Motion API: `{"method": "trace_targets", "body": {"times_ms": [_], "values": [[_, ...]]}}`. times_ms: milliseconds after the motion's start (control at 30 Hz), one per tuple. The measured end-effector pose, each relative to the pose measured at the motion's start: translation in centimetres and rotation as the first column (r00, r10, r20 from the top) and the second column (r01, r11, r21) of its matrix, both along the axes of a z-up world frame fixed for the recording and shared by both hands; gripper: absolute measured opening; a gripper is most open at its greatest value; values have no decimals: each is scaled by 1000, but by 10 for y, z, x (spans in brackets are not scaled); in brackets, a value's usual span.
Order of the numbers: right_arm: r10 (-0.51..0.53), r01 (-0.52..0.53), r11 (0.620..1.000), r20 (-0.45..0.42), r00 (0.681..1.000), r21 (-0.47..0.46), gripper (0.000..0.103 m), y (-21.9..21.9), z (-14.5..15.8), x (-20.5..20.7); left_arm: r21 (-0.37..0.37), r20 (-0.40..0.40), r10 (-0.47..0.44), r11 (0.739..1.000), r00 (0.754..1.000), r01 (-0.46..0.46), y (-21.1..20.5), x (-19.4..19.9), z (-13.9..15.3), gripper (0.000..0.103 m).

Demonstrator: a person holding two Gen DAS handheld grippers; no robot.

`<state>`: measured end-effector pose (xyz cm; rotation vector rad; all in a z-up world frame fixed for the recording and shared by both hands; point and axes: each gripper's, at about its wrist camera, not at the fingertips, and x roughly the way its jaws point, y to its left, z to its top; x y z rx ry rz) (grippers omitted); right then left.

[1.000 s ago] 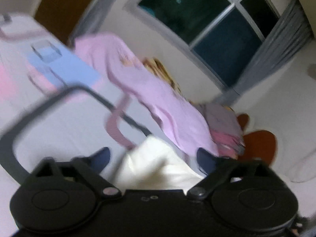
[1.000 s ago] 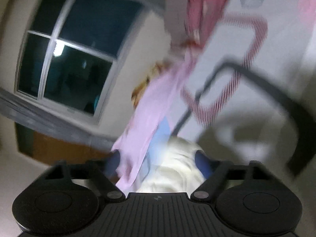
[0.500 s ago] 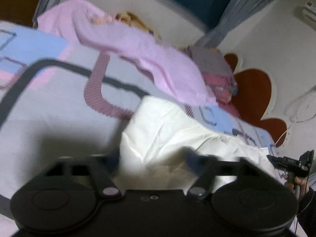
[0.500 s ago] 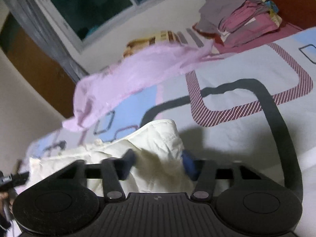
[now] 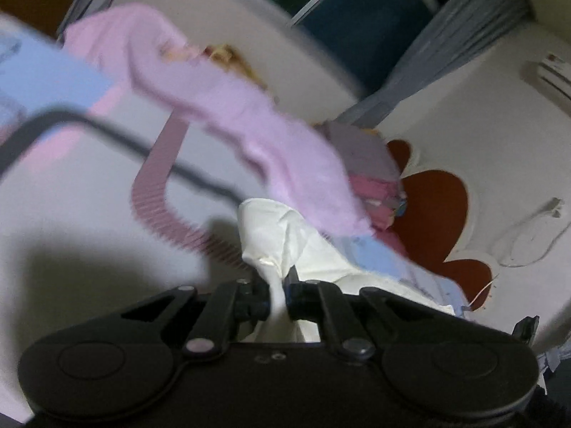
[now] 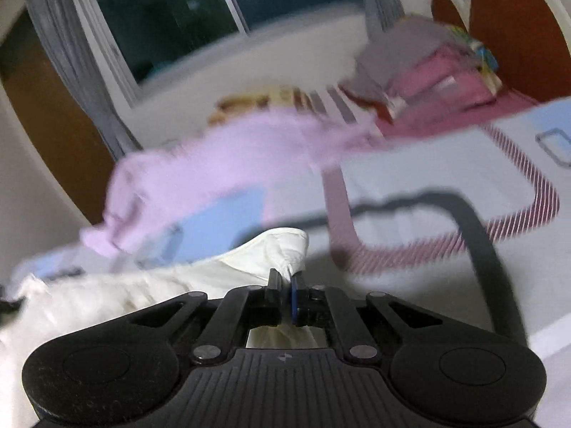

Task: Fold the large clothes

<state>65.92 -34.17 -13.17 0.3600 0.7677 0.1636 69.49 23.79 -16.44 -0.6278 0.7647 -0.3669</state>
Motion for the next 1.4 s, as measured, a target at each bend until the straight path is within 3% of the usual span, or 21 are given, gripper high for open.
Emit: {"method": "trace_targets", "body": {"times_ms": [133, 233, 300, 333, 367, 400, 433, 500, 567, 633, 700, 767, 833, 900, 1000, 1033, 1100, 1167, 1233, 1300, 1400], "values": [[-37, 36, 999, -44, 998, -21, 4, 6, -33, 0, -9, -74, 23, 1000, 997, -24, 3, 6, -31, 10], [-41, 40, 999, -44, 998, -29, 4, 6, -32, -2, -59, -54, 50, 997, 997, -53, 9, 2, -41, 13], [-37, 34, 998, -51, 998, -55, 5, 8, -23, -3, -52, -46, 60, 997, 997, -62, 11, -2, -39, 22], [-57, 53, 996, -53, 997, -67, 15, 6, -17, -4, -45, -43, 76, 996, 996, -78, 14, -4, -35, 25], [-105, 101, 990, -40, 994, -94, 52, 3, -8, -8, -27, -35, 106, 994, 994, -107, 19, -9, -27, 41], [-146, 145, 982, 6, 989, -117, 71, 0, 3, -16, 4, -23, 146, 989, 989, -146, 24, -14, -20, 67], [-160, 169, 979, 81, 984, -116, 77, -3, 19, -29, 49, 4, 207, 977, 978, -207, 30, -25, -5, 76], [-124, 134, 988, 121, 985, -81, 77, 0, 42, -45, 80, 94, 201, 975, 975, -208, 27, -43, 26, 76], [-37, 48, 997, 179, 983, -58, 76, 27, 64, -56, 96, 194, 109, 987, 975, -130, -3, -54, 59, 75], [58, -46, 997, 213, 975, -64, 76, 66, 74, -58, 152, 242, -10, 988, 970, -27, -53, -54, 79, 75], [147, -134, 988, 191, 970, -83, 77, 112, 72, -52, 214, 245, -111, 975, 963, 58, -106, -47, 80, 77], [216, -199, 972, 140, 966, -123, 76, 149, 61, -44, 275, 192, -178, 954, 965, 121, -148, -37, 68, 77], [231, -208, 953, 82, 970, -219, 76, 171, 43, -39, 335, 127, -178, 934, 976, 127, -165, -29, 49, 76], [204, -186, 953, 51, 978, -238, 77, 164, 27, -35, 394, 114, -157, 914, 981, 100, -160, -24, 31, 77], [93, -77, 984, 100, 991, -158, 76, 124, 37, -48, 396, 122, -130, 916, 984, 72, -139, -30, 36, 67], [58, -42, 992, 142, 988, -117, 77, 105, 46, -61, 402, 148, -118, 914, 982, 49, -131, -36, 43, 70], [-46, 54, 997, 145, 988, -51, 77, 60, 56, -88, 410, 205, -40, 911, 978, -49, -103, -71, 55, 96], [-172, 168, 985, 90, 981, 51, 77, 5, 50, -124, 380, 202, 66, 915, 977, -140, -72, -104, 56, 97], [-311, 309, 932, -20, 950, 187, 77, -49, 29, -169, 293, 147, 194, 928, 970, -230, -35, -143, 46, 94], [-369, 383, 872, -103, 924, 305, 77, -77, 9, -209, 174, 71, 320, 929, 945, -328, -7, -187, 29, 90], [-387, 421, 802, -168, 907, 423, 77, -78, -13, -262, 27, -39, 434, 901, 900, -433, 8, -239, 6, 86]]}}
